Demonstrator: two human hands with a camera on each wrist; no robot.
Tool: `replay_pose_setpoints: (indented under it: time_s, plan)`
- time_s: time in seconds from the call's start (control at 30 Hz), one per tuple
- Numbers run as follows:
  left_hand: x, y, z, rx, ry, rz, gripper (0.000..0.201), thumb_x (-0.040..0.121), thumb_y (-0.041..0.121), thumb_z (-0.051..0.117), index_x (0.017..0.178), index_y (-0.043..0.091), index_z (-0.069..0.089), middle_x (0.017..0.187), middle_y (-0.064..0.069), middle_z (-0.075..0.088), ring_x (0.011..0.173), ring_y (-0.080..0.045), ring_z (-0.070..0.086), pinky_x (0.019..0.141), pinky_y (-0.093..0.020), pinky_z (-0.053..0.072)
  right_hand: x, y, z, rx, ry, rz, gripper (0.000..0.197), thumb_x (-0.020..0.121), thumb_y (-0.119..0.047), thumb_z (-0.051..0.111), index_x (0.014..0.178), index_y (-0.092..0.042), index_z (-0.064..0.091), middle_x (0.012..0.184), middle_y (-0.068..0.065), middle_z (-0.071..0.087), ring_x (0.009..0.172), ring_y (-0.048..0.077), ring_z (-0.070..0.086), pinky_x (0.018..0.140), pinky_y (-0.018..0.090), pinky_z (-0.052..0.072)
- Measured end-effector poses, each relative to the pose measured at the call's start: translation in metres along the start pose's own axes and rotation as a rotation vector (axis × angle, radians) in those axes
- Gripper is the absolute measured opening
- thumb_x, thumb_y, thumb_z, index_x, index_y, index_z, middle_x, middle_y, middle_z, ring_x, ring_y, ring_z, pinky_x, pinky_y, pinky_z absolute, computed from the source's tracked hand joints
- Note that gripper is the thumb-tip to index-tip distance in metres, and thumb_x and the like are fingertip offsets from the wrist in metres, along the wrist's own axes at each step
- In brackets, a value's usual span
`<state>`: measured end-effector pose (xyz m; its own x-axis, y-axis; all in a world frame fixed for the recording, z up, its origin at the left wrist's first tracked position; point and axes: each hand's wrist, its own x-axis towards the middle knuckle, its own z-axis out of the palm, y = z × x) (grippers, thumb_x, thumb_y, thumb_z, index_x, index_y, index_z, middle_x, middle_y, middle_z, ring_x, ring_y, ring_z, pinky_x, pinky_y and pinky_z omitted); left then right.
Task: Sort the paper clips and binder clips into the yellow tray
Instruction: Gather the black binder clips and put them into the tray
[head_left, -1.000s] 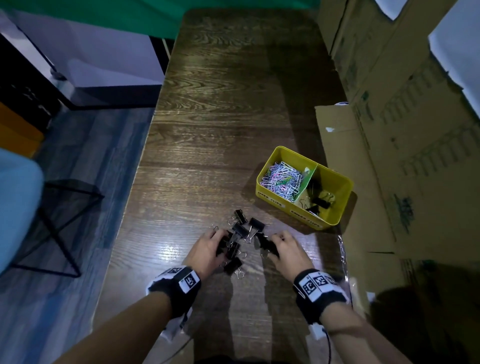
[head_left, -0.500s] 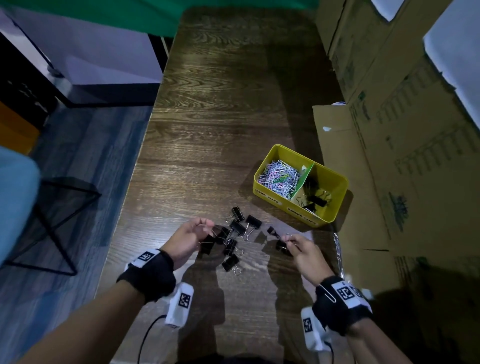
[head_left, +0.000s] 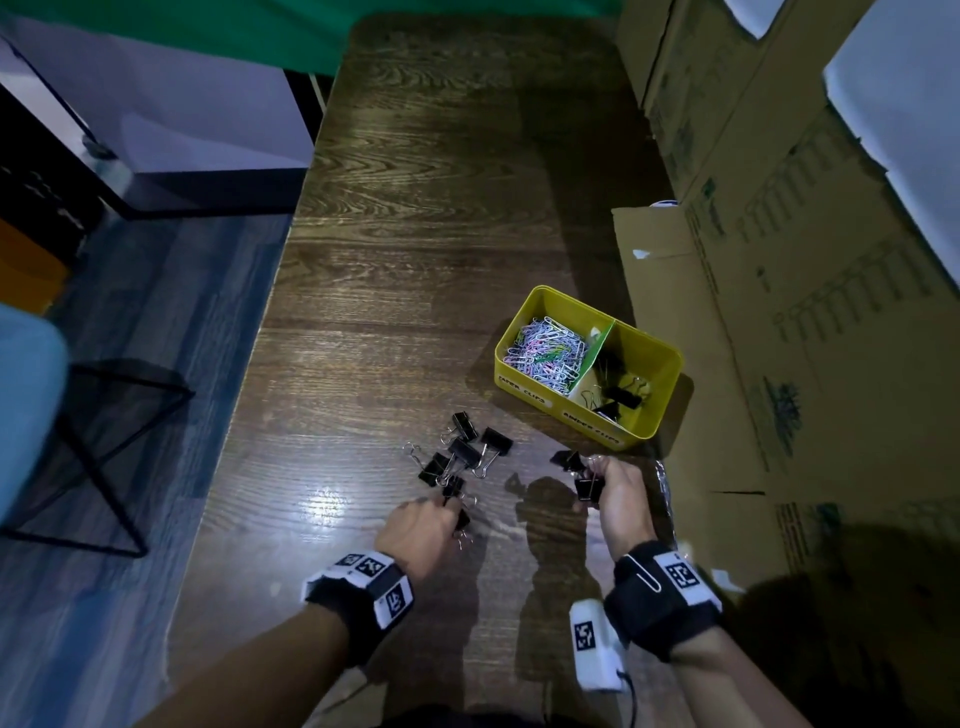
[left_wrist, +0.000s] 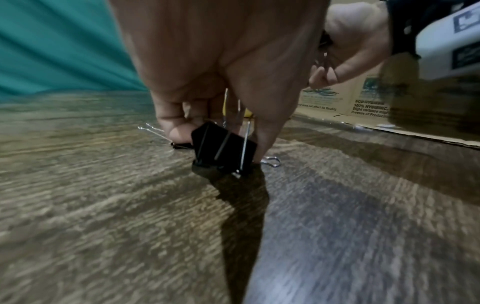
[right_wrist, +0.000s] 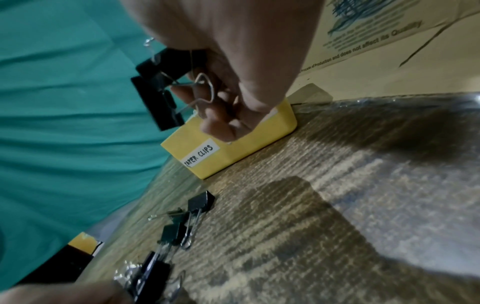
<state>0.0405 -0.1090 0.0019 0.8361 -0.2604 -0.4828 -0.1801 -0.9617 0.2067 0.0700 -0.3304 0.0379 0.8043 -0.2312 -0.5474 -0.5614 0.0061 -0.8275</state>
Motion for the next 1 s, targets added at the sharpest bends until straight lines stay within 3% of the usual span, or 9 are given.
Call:
replay_pose_setpoints:
  time_s: [0.2, 0.3, 0.4, 0.57, 0.67, 0.77, 0.83, 0.87, 1.0]
  plan:
    - [-0.003, -0.012, -0.014, -0.528, 0.007, -0.095, 0.014, 0.077, 0.027, 0.073, 0.08, 0.018, 0.062, 0.074, -0.002, 0.066, 0.068, -0.014, 0.06, 0.063, -0.024, 0.043, -0.008, -0.028, -0.017, 0.075, -0.021, -0.044, 0.034, 0.095, -0.009, 0.03, 0.067, -0.008, 0.048, 0.057, 0.012, 0.051, 0.047, 0.019, 0.043, 0.044, 0.029, 0.034]
    - [0.004, -0.001, -0.041, -1.096, -0.053, -0.11, 0.02, 0.077, 0.009, 0.073, 0.094, 0.01, 0.062, 0.072, -0.001, 0.059, 0.064, -0.008, 0.058, 0.06, -0.018, 0.042, 0.002, -0.035, -0.024, 0.084, 0.009, -0.018, 0.025, 0.092, -0.01, 0.035, 0.071, -0.012, 0.048, 0.072, 0.016, 0.052, 0.056, 0.018, 0.043, 0.04, 0.022, 0.033]
    - [0.022, 0.03, -0.079, -1.371, -0.074, -0.097, 0.032, 0.085, 0.003, 0.061, 0.115, 0.012, 0.058, 0.074, 0.007, 0.064, 0.059, 0.003, 0.058, 0.049, -0.008, 0.041, 0.012, -0.055, -0.034, 0.108, 0.052, -0.057, 0.03, 0.089, -0.007, 0.036, 0.063, -0.011, 0.051, 0.062, 0.013, 0.05, 0.051, 0.018, 0.04, 0.041, 0.025, 0.026]
    - [0.069, 0.081, -0.14, -1.758, -0.251, -0.075, 0.016, 0.093, 0.01, 0.048, 0.105, 0.013, 0.059, 0.063, 0.0, 0.059, 0.048, -0.01, 0.055, 0.044, -0.02, 0.044, 0.029, -0.095, -0.051, 0.114, 0.084, -0.088, 0.028, 0.092, -0.009, 0.033, 0.067, -0.01, 0.047, 0.061, 0.008, 0.044, 0.049, 0.017, 0.036, 0.047, 0.032, 0.019]
    - [0.097, 0.11, -0.162, -1.676, -0.305, -0.143, 0.013, 0.094, 0.02, 0.047, 0.089, 0.021, 0.058, 0.059, 0.001, 0.054, 0.05, -0.014, 0.049, 0.054, -0.025, 0.038, 0.049, -0.109, -0.054, 0.028, 0.135, -0.045, 0.024, 0.092, -0.018, 0.036, 0.076, -0.012, 0.052, 0.071, 0.006, 0.053, 0.057, 0.017, 0.047, 0.048, 0.027, 0.032]
    - [0.122, 0.139, -0.167, -1.476, -0.145, -0.136, 0.013, 0.093, 0.016, 0.048, 0.083, 0.018, 0.055, 0.065, -0.002, 0.058, 0.055, -0.017, 0.053, 0.054, -0.025, 0.041, 0.071, -0.113, -0.049, -0.146, 0.19, 0.023, 0.03, 0.094, -0.03, 0.037, 0.096, -0.011, 0.06, 0.097, 0.012, 0.062, 0.084, 0.026, 0.059, 0.073, 0.035, 0.048]
    - [0.135, 0.151, -0.165, -1.209, -0.011, -0.075, 0.009, 0.091, 0.014, 0.049, 0.092, 0.015, 0.058, 0.081, -0.01, 0.064, 0.069, -0.026, 0.061, 0.054, -0.028, 0.049, 0.079, -0.116, -0.046, -0.314, 0.204, 0.027, 0.039, 0.094, -0.031, 0.037, 0.11, -0.004, 0.061, 0.113, 0.018, 0.062, 0.102, 0.033, 0.058, 0.091, 0.039, 0.044]
    - [0.141, 0.154, -0.162, -1.032, 0.042, -0.036, 0.015, 0.091, 0.015, 0.049, 0.102, 0.012, 0.059, 0.094, -0.014, 0.066, 0.084, -0.031, 0.063, 0.065, -0.033, 0.051, 0.079, -0.117, -0.045, -0.384, 0.201, 0.016, 0.038, 0.094, -0.027, 0.038, 0.111, -0.001, 0.061, 0.116, 0.02, 0.061, 0.107, 0.035, 0.056, 0.092, 0.036, 0.041]
    - [0.148, 0.16, -0.153, -0.593, 0.11, 0.037, 0.039, 0.092, 0.012, 0.045, 0.131, 0.011, 0.044, 0.127, -0.017, 0.055, 0.117, -0.032, 0.05, 0.091, -0.032, 0.041, 0.078, -0.114, -0.043, -0.524, 0.146, -0.051, 0.026, 0.091, -0.014, 0.043, 0.095, -0.003, 0.067, 0.107, 0.022, 0.064, 0.101, 0.034, 0.057, 0.078, 0.028, 0.037]
